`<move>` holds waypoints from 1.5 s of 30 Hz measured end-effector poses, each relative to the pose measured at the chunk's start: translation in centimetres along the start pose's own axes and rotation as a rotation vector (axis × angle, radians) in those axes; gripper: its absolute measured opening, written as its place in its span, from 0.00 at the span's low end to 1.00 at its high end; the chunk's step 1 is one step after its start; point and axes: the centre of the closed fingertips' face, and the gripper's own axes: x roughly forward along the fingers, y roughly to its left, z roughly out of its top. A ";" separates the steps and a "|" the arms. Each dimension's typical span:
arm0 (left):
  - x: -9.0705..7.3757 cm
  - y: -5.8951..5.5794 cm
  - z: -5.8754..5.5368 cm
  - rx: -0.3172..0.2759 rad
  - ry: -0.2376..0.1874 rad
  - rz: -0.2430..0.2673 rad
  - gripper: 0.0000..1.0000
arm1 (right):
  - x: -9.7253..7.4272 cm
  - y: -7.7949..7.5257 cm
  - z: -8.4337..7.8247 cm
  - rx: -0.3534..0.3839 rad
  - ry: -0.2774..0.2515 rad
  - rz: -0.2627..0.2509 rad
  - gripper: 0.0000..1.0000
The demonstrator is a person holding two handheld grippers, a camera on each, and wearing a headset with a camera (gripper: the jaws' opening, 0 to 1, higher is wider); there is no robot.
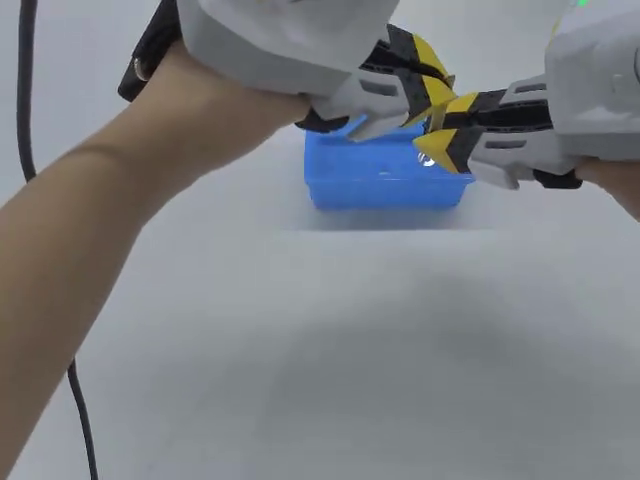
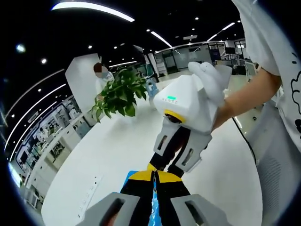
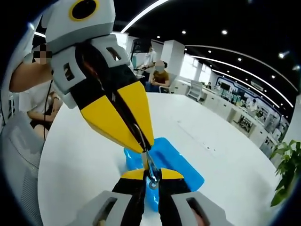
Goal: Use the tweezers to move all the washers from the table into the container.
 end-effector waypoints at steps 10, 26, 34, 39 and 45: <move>2.4 1.5 -2.8 -0.007 0.045 -0.002 0.00 | 2.9 -1.7 -2.5 0.068 0.041 -0.016 0.06; 5.4 3.0 -5.3 -0.030 0.082 -0.008 0.00 | 5.2 -1.4 -4.1 0.187 0.082 -0.016 0.05; 4.8 3.1 -4.9 -0.037 0.074 -0.007 0.00 | 4.1 -1.4 -3.9 0.188 0.084 -0.033 0.06; 3.0 2.2 -2.9 -0.024 0.044 -0.007 0.00 | 2.7 -1.7 -2.5 0.180 0.049 -0.052 0.07; -0.6 -0.3 -0.1 0.019 0.013 -0.018 0.00 | -0.2 -0.5 -0.1 0.123 0.002 -0.073 0.11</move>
